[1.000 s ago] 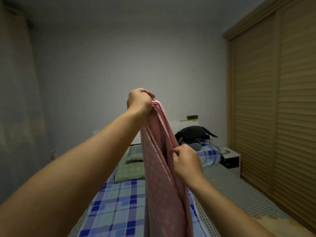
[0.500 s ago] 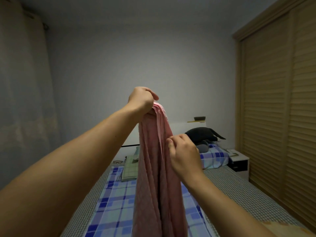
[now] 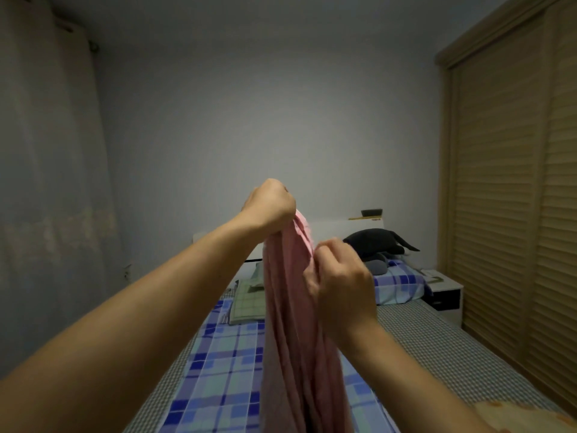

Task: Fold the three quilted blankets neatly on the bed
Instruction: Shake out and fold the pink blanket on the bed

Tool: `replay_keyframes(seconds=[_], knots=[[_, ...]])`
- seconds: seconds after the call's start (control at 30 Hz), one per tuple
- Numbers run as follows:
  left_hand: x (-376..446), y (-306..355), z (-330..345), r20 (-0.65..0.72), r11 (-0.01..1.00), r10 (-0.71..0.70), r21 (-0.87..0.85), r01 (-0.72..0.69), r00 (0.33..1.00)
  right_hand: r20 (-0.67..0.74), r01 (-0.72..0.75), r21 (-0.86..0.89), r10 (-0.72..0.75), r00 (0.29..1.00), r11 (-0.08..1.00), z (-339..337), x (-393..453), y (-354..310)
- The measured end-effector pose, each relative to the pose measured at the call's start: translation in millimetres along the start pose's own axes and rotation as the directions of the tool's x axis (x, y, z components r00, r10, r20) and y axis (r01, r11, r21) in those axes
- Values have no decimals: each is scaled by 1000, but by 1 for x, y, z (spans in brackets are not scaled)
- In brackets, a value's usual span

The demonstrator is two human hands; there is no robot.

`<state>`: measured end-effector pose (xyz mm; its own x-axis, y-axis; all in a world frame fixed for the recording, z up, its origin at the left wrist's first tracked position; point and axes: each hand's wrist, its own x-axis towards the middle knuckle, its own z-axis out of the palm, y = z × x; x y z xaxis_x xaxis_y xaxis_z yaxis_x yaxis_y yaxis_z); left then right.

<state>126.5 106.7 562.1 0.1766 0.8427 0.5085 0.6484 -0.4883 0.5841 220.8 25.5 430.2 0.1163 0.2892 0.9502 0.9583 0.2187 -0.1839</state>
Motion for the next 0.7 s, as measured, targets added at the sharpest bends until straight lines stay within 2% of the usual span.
replay_keyframes(seconds=[0.07, 0.17, 0.27, 0.47, 0.53, 0.6, 0.7], knots=[[-4, -4, 7, 57, 1000, -25, -8, 26, 998, 11, 109, -49, -109, 994, 993, 2, -16, -2], [-12, -1, 16, 129, 997, -48, -60, 56, 991, 79, 161, -149, -150, 986, 976, 11, -31, -2], [-22, 1, 20, 266, 973, -90, -181, 142, 960, 126, 167, -215, -142, 982, 962, 15, -37, 5], [-35, 3, 23, 292, 878, -153, -398, 265, 944, 138, 148, -241, -117, 983, 959, 10, -34, 11], [-38, 6, 22, 301, 837, -158, -465, 290, 940, 139, 66, -245, -32, 990, 967, 7, -32, 14], [-40, 10, 22, 320, 814, -154, -495, 304, 935, 97, -96, -224, 120, 988, 970, 6, -32, 15], [-40, 13, 24, 378, 852, -120, -435, 290, 918, 46, -288, -189, 302, 952, 939, 9, -34, 13]])
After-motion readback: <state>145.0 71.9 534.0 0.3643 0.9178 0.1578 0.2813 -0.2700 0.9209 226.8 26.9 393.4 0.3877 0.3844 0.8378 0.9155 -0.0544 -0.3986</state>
